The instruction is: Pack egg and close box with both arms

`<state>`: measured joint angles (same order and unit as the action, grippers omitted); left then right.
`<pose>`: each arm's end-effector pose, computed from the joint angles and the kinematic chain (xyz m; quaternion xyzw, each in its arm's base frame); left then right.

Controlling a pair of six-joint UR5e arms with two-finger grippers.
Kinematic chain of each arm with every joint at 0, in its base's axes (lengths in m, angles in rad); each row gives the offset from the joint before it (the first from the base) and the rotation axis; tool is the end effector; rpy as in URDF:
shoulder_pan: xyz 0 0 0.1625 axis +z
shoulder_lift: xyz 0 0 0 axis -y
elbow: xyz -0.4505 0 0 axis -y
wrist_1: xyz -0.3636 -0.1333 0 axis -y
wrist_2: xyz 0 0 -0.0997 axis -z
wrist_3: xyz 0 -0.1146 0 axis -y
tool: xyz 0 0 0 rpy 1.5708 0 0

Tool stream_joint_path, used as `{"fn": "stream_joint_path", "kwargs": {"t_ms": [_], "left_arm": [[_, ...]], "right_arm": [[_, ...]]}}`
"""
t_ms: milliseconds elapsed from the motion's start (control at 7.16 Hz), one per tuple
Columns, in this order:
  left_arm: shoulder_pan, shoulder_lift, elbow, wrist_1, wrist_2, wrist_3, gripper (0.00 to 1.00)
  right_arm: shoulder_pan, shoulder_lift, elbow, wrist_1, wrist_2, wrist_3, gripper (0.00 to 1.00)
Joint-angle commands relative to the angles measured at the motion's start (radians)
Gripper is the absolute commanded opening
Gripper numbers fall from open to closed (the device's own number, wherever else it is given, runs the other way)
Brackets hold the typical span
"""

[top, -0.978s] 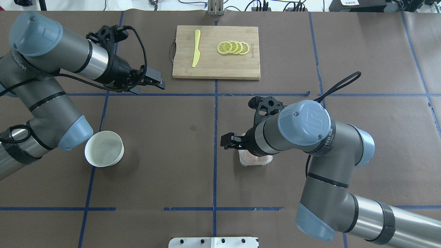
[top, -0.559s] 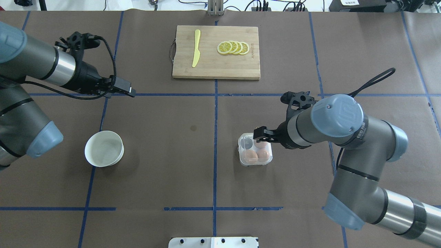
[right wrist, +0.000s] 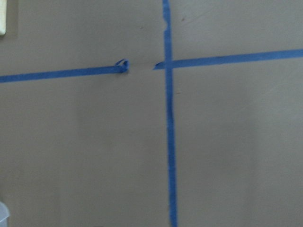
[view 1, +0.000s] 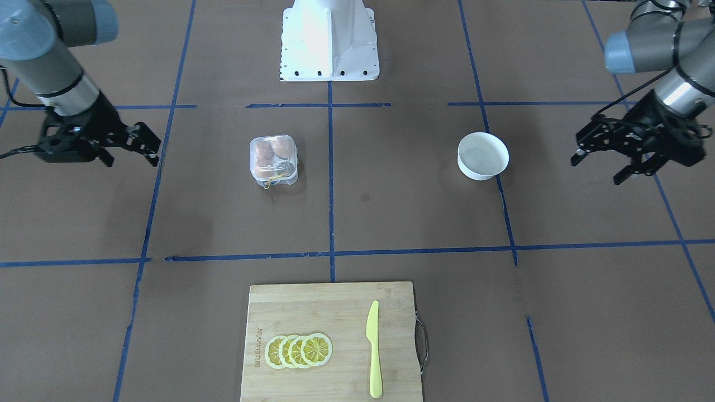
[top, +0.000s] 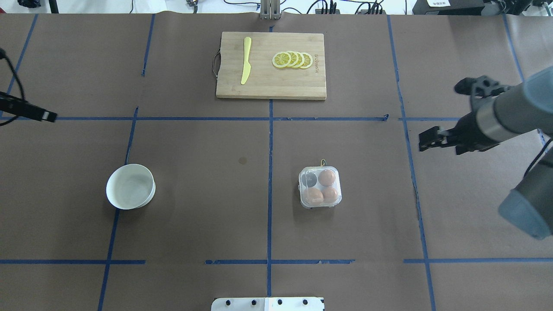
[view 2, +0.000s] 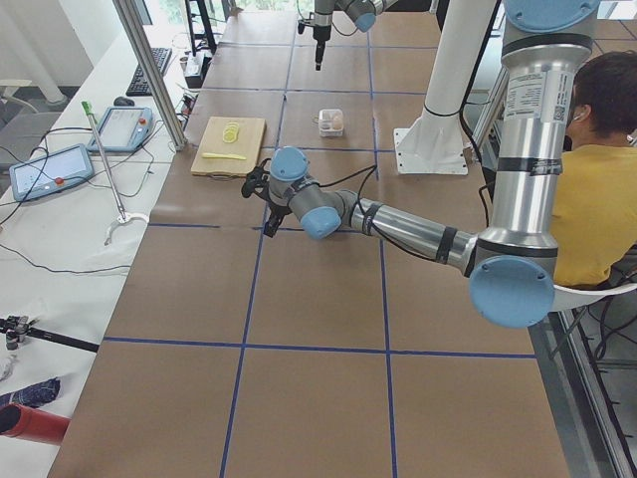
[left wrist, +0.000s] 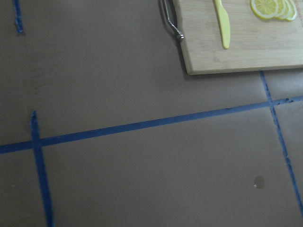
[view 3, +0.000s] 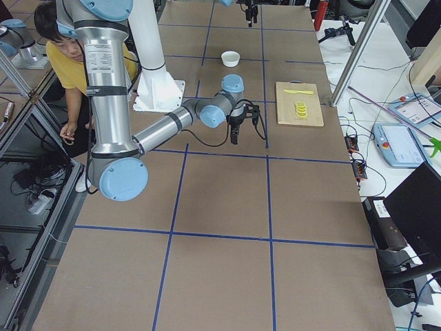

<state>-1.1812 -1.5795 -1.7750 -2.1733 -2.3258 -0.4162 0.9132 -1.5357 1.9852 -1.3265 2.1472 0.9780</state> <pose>0.1348 -0.4726 0.5208 0.2064 0.4558 0.1348 0.8553 -0.2382 -0.4243 0.4649 0.0279 -0.4206 0.0484 0.9055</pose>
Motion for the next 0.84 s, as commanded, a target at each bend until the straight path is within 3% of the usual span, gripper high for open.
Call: {"fn": "stream_joint_path", "kwargs": {"t_ms": [0, 140, 279, 419, 559, 699], "left_arm": [[-0.229, 0.061, 0.096, 0.032, -0.013, 0.410, 1.00], [-0.353, 0.059, 0.132, 0.126, -0.010, 0.624, 1.00], [-0.439, 0.055, 0.140, 0.247, -0.004, 0.772, 1.00], [-0.466, 0.052, 0.125, 0.348, -0.009, 0.780, 1.00], [-0.468, 0.030, 0.132, 0.450, -0.006, 0.760, 1.00], [-0.468, 0.042, 0.135, 0.461, -0.003, 0.667, 1.00]], "right_arm": [[0.299, -0.110, -0.011, -0.025, 0.190, -0.312, 1.00], [0.391, -0.124, -0.012, -0.119, 0.200, -0.482, 1.00], [0.483, -0.124, -0.016, -0.284, 0.195, -0.718, 1.00], [0.548, -0.117, -0.019, -0.433, 0.183, -0.930, 1.00], [0.567, -0.119, -0.019, -0.462, 0.183, -0.973, 1.00], [0.567, -0.123, -0.019, -0.462, 0.183, -0.969, 1.00]]}}
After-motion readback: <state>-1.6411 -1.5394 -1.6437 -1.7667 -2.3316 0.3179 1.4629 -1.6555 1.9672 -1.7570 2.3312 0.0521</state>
